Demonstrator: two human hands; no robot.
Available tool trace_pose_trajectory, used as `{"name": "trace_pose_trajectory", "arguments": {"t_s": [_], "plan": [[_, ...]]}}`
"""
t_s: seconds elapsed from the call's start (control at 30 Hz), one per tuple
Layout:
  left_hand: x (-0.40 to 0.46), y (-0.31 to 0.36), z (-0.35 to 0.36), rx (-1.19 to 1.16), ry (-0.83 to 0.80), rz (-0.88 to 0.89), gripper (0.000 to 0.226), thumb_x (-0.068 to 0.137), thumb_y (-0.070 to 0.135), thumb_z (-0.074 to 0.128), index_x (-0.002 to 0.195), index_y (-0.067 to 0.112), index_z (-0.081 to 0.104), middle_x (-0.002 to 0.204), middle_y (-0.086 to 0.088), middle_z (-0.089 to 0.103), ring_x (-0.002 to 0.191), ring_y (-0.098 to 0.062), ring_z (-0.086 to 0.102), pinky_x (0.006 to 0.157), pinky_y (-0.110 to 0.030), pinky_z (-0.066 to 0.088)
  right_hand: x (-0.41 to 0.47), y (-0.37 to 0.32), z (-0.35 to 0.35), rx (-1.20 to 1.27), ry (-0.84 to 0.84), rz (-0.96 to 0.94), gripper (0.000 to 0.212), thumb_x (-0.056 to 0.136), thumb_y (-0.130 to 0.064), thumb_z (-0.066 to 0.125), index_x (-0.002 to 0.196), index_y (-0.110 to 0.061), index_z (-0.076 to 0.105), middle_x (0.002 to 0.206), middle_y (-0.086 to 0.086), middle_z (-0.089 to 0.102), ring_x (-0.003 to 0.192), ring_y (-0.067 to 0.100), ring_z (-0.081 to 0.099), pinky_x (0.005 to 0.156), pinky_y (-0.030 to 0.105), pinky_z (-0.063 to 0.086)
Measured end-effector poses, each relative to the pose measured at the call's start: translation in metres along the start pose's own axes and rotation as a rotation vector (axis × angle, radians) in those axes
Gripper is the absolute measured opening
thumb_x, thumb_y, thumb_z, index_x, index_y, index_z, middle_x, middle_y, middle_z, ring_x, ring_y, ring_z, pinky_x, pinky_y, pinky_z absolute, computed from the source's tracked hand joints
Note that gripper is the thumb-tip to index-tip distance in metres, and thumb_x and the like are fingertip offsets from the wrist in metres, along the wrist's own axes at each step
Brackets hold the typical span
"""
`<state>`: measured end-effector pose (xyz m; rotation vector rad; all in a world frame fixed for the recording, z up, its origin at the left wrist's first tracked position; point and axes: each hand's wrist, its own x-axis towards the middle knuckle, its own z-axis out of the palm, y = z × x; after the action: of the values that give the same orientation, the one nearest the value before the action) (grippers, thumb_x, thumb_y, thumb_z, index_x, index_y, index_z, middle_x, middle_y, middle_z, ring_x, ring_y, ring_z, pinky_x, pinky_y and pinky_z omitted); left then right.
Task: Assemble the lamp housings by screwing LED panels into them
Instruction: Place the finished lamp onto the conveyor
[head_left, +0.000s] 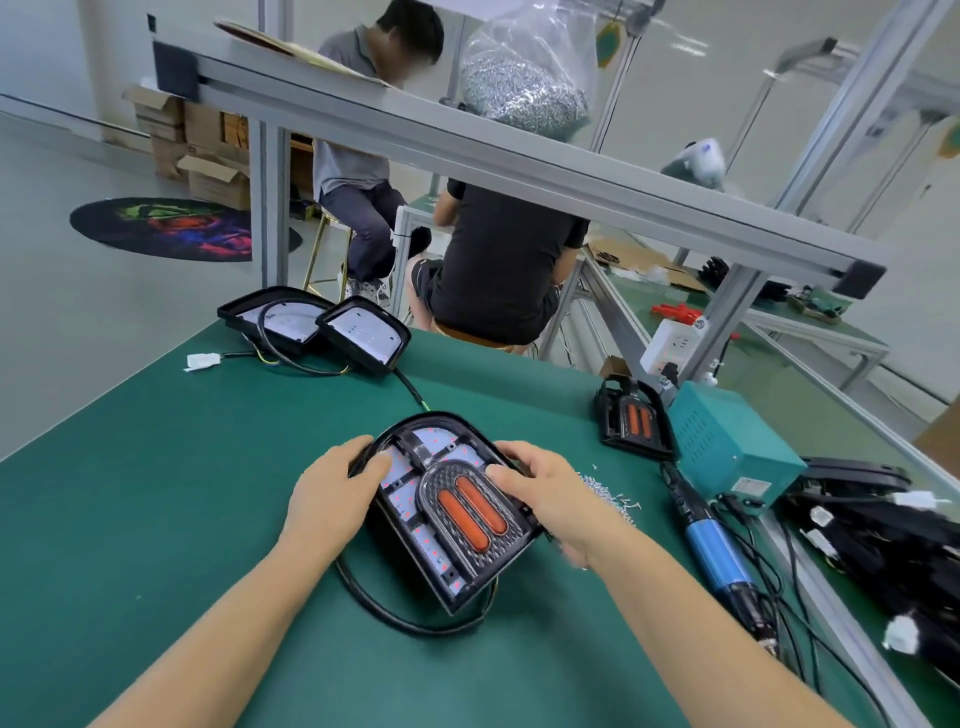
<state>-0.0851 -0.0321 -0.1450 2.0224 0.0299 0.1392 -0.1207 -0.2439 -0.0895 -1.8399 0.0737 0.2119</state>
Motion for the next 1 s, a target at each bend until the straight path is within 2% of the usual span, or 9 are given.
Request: {"name": "trace_pose_trajectory", "arguments": {"t_s": [0.1,0.17,0.27,0.37,0.5,0.6,0.8,0.9,1.0], "plan": [[-0.002,0.019,0.006,-0.555,-0.117,-0.158,0.048,0.091,0.026,0.061,0.136,0.015,0.048,0.130,-0.006,0.058,0.118,-0.027,0.055,0.103,-0.046,0.043,-0.009,-0.001,-0.001,0.145,0.129,-0.097,0.020,0.096,-0.013,0.059,0.112,-0.023,0.064,0.096,-0.002,0.075,0.078,0.013,0.069,0.075,0.031,0.058],[-0.004,0.032,0.007,-0.765,-0.158,-0.203,0.058,0.089,0.024,0.063,0.142,0.014,0.040,0.126,-0.006,0.060,0.100,-0.027,0.063,0.085,-0.041,0.051,-0.015,-0.002,-0.002,0.227,0.226,-0.149,0.022,0.096,-0.013,0.060,0.116,-0.021,0.063,0.097,-0.001,0.075,0.081,0.013,0.068,0.078,0.033,0.057],[-0.013,0.050,0.008,-0.940,-0.387,-0.130,0.052,0.077,0.026,0.071,0.126,0.019,0.055,0.121,-0.008,0.064,0.079,-0.020,0.066,0.066,-0.031,0.054,-0.026,-0.004,-0.007,0.393,0.390,-0.198,0.022,0.097,-0.016,0.059,0.118,-0.023,0.062,0.104,-0.002,0.075,0.095,0.021,0.069,0.092,0.042,0.054],[-0.028,0.069,0.021,-1.068,-0.529,-0.116,0.050,0.065,0.026,0.071,0.112,0.028,0.055,0.105,-0.004,0.066,0.075,-0.019,0.066,0.065,-0.035,0.056,-0.037,-0.008,-0.011,0.581,0.503,-0.206,0.026,0.099,-0.018,0.055,0.123,-0.026,0.057,0.116,0.003,0.071,0.110,0.027,0.066,0.098,0.048,0.051],[-0.046,0.095,0.049,-0.991,-0.530,-0.015,0.054,0.080,0.015,0.063,0.123,0.042,0.044,0.104,-0.001,0.072,0.088,-0.017,0.070,0.065,-0.031,0.057,-0.054,-0.008,-0.017,0.605,0.599,-0.233,0.034,0.102,-0.021,0.051,0.135,-0.029,0.048,0.125,-0.002,0.066,0.111,0.018,0.066,0.102,0.045,0.049],[-0.052,0.110,0.065,-0.929,-0.501,0.061,0.044,0.094,0.010,0.052,0.115,0.048,0.049,0.104,0.007,0.073,0.092,-0.013,0.070,0.065,-0.028,0.057,-0.069,-0.004,-0.024,0.586,0.639,-0.214,0.041,0.102,-0.027,0.049,0.142,-0.034,0.042,0.137,-0.004,0.058,0.122,0.017,0.059,0.108,0.047,0.043],[-0.058,0.140,0.097,-0.861,-0.623,0.077,0.036,0.097,0.011,0.048,0.126,0.032,0.054,0.109,-0.003,0.071,0.098,-0.022,0.068,0.075,-0.039,0.056,-0.099,-0.001,-0.056,0.568,0.781,-0.258,0.050,0.103,-0.030,0.046,0.148,-0.043,0.029,0.149,-0.016,0.042,0.135,0.008,0.044,0.116,0.043,0.033],[-0.065,0.157,0.120,-0.849,-0.707,0.103,0.034,0.096,0.012,0.048,0.118,0.035,0.060,0.109,0.000,0.072,0.096,-0.019,0.070,0.073,-0.032,0.054,-0.115,0.002,-0.082,0.588,0.822,-0.274,0.049,0.103,-0.031,0.047,0.148,-0.045,0.032,0.148,-0.017,0.043,0.133,0.009,0.046,0.114,0.045,0.035],[-0.073,0.176,0.146,-0.827,-0.797,0.111,0.033,0.097,0.010,0.047,0.116,0.033,0.062,0.109,-0.001,0.072,0.094,-0.018,0.070,0.070,-0.031,0.056,-0.131,0.010,-0.108,0.600,0.888,-0.266,0.048,0.103,-0.030,0.045,0.146,-0.046,0.032,0.144,-0.018,0.046,0.125,0.006,0.052,0.102,0.035,0.048]]}}
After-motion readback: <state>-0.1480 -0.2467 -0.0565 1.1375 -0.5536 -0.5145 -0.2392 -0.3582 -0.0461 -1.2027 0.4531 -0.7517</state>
